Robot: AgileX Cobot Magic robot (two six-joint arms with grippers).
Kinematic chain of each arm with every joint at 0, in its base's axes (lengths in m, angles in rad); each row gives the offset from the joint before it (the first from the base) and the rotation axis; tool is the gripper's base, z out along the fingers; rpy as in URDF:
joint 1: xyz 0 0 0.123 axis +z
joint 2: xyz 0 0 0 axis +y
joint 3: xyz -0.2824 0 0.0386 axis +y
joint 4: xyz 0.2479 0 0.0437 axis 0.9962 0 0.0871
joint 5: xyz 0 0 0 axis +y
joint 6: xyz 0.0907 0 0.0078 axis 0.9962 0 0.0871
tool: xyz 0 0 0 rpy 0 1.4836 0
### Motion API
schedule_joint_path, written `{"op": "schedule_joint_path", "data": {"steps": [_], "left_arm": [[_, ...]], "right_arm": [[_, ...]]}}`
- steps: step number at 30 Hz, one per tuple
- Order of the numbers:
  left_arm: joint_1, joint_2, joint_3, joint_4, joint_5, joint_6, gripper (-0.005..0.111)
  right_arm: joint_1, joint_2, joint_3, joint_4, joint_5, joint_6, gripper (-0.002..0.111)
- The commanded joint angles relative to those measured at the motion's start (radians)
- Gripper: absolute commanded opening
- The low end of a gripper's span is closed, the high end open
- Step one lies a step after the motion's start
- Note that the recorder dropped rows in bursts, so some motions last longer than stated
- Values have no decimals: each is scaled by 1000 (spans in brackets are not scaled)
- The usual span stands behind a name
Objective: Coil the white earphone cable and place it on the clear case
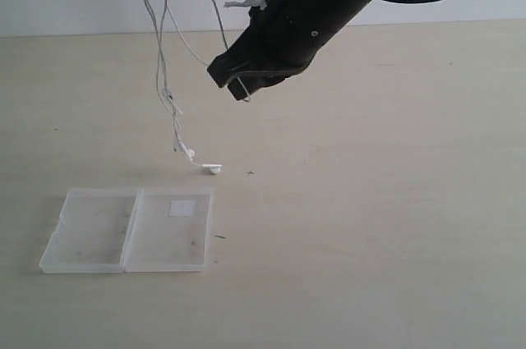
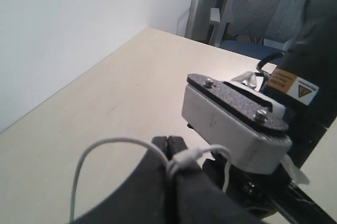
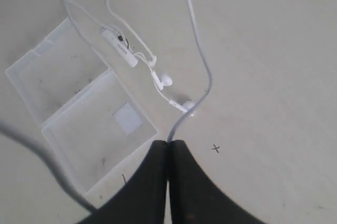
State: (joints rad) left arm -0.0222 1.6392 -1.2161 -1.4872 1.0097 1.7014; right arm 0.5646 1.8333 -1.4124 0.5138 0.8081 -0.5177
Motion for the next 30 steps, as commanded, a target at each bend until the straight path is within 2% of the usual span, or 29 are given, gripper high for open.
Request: {"op": "schedule_joint_path", "data": {"steps": [1,3,14,23,25,28,30], "left_arm": [[2,-10,-8,-17,-15,-5,0],[2,-10,-8,-19,-20,-2,0],[2,-10,-8,-19,-45,5,0],[2,-10,-8,-19,-47,5,0],[2,-10,-8,-19,-47,5,0],[2,-10,-8,-19,-47,5,0],[2,-10,-8,-15,-47,3,0]], "right_arm": [[-4,-34,-27,12,-21,-13,18],[-4,-56,-43,12,-22,-18,29],[-4,-189,-51,-154,-21,-28,67],[-4,-308,-51,-222,-15,7,69],[-1,-320,-51,-174,-15,-3,73],[-1,-306,-41,-156,-147,-46,83],[-1,-286,-41,-152,-173,-87,87]]}}
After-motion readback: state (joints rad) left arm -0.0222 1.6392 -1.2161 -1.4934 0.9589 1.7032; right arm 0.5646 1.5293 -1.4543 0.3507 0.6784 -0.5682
